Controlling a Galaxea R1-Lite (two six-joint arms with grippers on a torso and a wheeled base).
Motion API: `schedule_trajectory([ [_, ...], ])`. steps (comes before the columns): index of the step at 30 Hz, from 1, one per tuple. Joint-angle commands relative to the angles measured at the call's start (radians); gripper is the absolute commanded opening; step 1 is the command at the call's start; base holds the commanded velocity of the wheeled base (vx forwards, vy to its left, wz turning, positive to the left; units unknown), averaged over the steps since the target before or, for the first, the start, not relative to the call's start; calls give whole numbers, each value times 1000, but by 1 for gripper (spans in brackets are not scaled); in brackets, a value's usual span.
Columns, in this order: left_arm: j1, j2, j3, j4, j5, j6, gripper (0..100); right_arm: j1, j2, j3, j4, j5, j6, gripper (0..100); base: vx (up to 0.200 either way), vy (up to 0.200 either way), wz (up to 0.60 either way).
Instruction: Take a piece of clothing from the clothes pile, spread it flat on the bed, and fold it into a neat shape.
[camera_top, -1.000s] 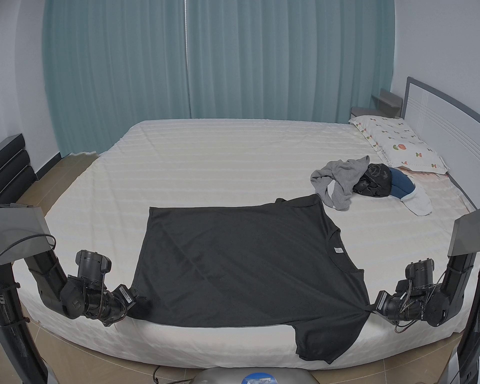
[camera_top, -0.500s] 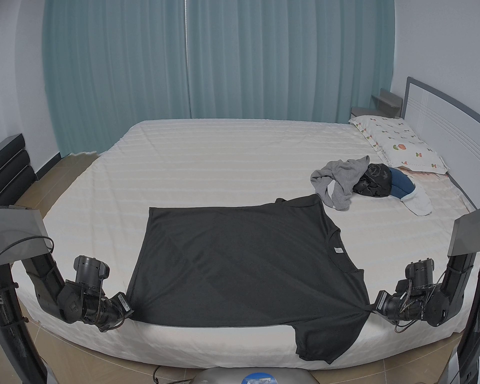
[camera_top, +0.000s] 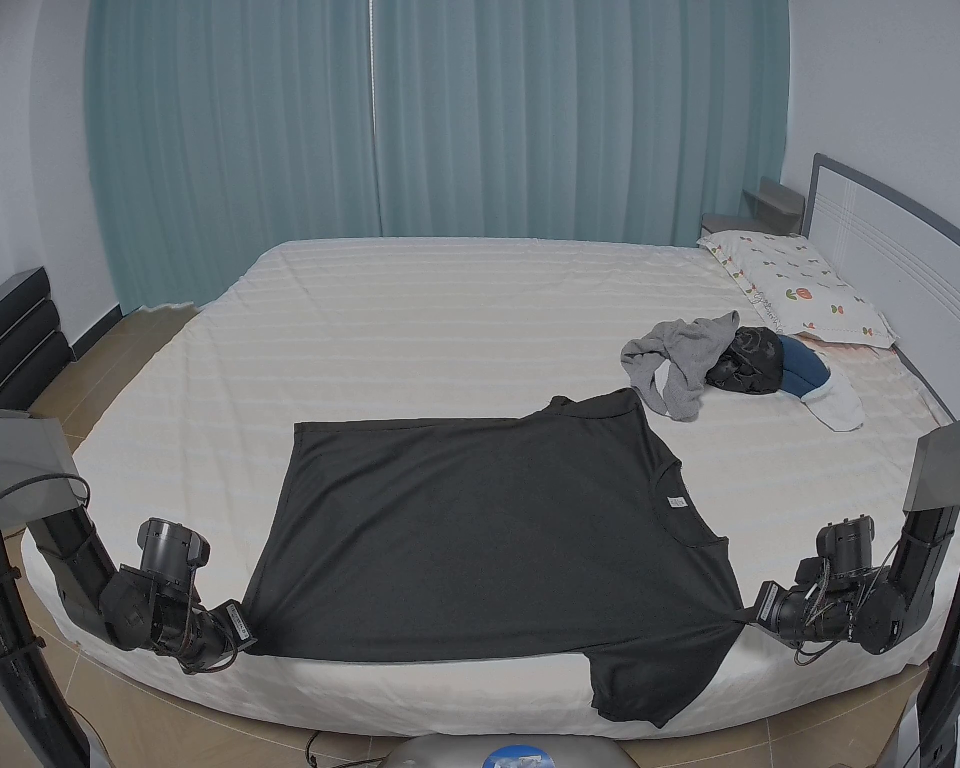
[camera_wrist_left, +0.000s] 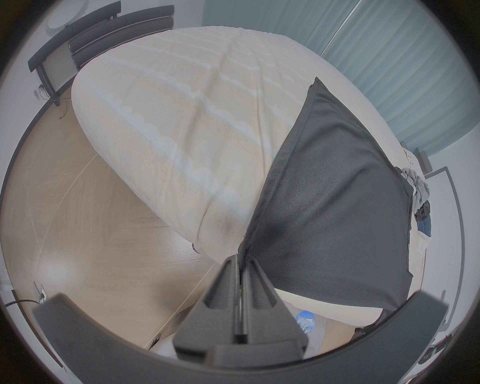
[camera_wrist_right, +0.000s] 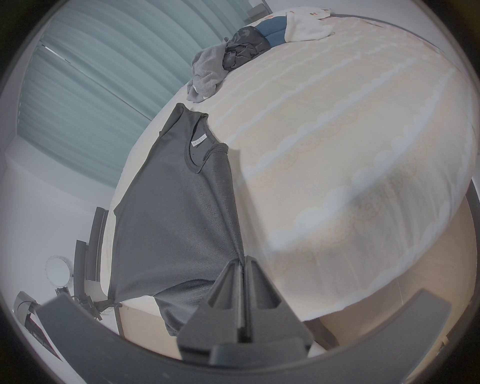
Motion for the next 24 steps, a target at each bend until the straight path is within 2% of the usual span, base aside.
schedule_trajectory([
  [1,1,-1,-9,-2,-2,-2,0,3,-4,1,-3,2,-1,0,0,0,0],
  [7,1,-4,-6,-5,-13,-2,0,0,50,-6,-12,0,-3,0,0,0,0],
  [8,0,-3,-7,-5,-13,-3,100,1,50,-8,-11,2,-4,0,0,0,0],
  [15,1,8,-12,-7,-17,-3,100,6,51,-11,-26,11,0,0,0,0,0],
  [16,4,8,-15,-7,-17,-3,100,6,53,-11,-34,12,3,100,0,0,0],
  [18,20,7,-16,-8,-22,0,100,7,59,-9,-58,12,11,100,0,0,0],
  [21,26,-1,-16,-10,-82,1,100,6,56,4,-95,12,12,100,0,0,0],
  [24,31,-9,-18,-14,-188,20,100,4,53,6,-103,14,12,100,0,0,0],
])
